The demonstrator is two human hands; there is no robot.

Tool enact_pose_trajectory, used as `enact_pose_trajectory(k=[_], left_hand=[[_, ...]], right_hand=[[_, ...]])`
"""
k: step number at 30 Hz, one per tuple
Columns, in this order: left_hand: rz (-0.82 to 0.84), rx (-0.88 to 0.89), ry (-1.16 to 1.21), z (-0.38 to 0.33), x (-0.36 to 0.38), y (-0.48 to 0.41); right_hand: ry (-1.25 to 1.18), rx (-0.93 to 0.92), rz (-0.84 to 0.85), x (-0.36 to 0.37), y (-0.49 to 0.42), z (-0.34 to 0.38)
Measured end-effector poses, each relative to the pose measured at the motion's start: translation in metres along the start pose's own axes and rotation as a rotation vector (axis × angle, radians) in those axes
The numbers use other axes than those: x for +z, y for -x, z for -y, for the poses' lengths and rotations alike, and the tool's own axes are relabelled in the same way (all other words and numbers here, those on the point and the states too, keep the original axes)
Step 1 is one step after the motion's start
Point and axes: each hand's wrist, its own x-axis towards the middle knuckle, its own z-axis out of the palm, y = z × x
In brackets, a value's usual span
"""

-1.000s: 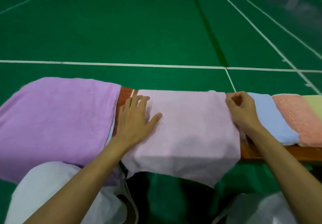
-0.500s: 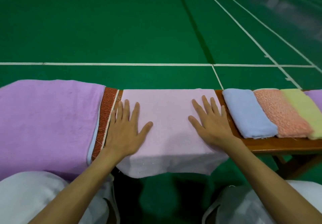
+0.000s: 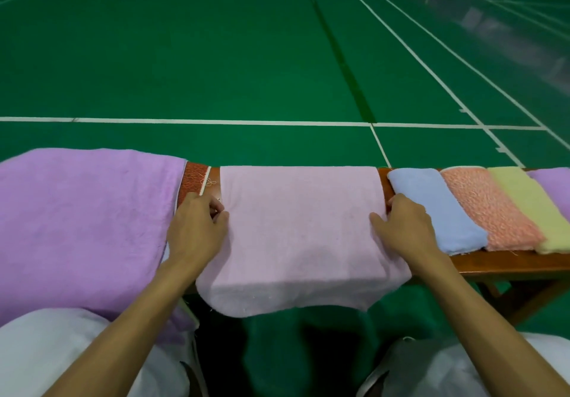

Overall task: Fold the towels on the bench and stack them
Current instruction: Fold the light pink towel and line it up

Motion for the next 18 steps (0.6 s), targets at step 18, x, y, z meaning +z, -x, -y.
enact_pose_trajectory(k=[18], left_hand=[[0.488, -0.133, 0.719, -0.001, -0.049, -0.004]], right_hand=[[-0.731, -0.261, 0.371, -0.060, 0.001, -0.050]])
